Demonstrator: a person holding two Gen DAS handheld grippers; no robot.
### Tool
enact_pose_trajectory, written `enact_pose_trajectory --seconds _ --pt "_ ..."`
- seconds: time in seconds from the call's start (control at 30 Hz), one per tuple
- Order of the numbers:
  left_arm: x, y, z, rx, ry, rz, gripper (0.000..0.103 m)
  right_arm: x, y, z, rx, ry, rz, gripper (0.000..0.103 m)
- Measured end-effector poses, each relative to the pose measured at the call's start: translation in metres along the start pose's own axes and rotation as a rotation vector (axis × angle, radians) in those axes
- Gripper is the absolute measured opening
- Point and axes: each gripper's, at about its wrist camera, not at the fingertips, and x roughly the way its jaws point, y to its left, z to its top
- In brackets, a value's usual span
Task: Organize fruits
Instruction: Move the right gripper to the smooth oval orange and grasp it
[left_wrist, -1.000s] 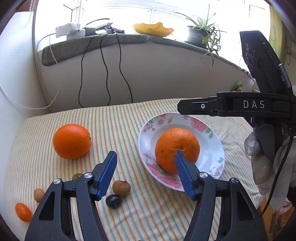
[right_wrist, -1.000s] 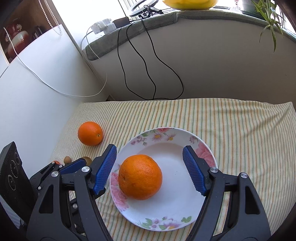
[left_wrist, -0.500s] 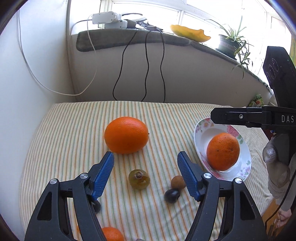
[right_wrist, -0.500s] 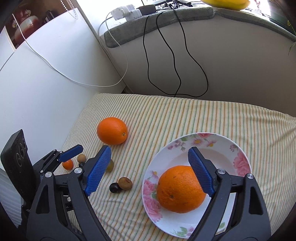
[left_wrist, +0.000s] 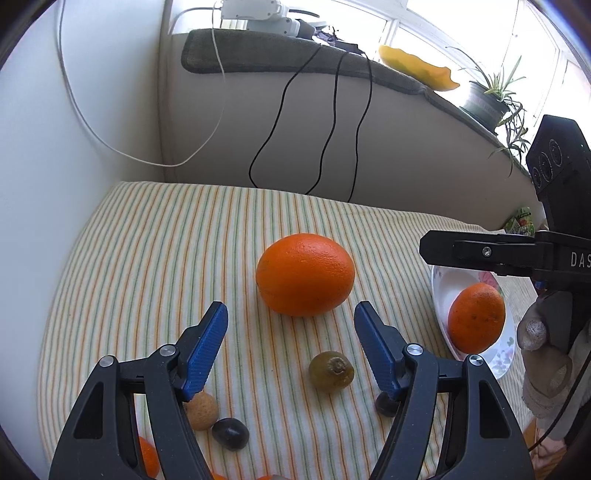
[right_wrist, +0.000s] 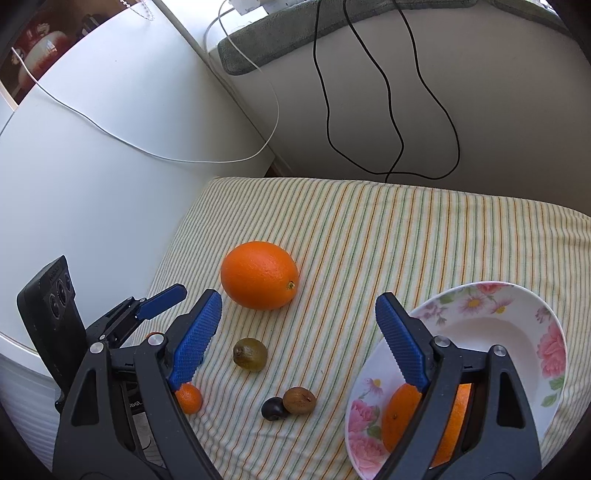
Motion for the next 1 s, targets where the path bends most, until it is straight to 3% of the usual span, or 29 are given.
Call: enact_pose_trajectory --seconds 0.57,1.0 --pt "0.02 -0.002 0.011 -0.001 0.037 -0.044 0.075 0.057 0.013 0.015 0.052 0.082 0.056 0.088" --pt "0.03 -0.002 0.017 -0.007 0.065 -0.042 0.075 0.085 0.019 0.031 0.06 0.1 0.041 0.088"
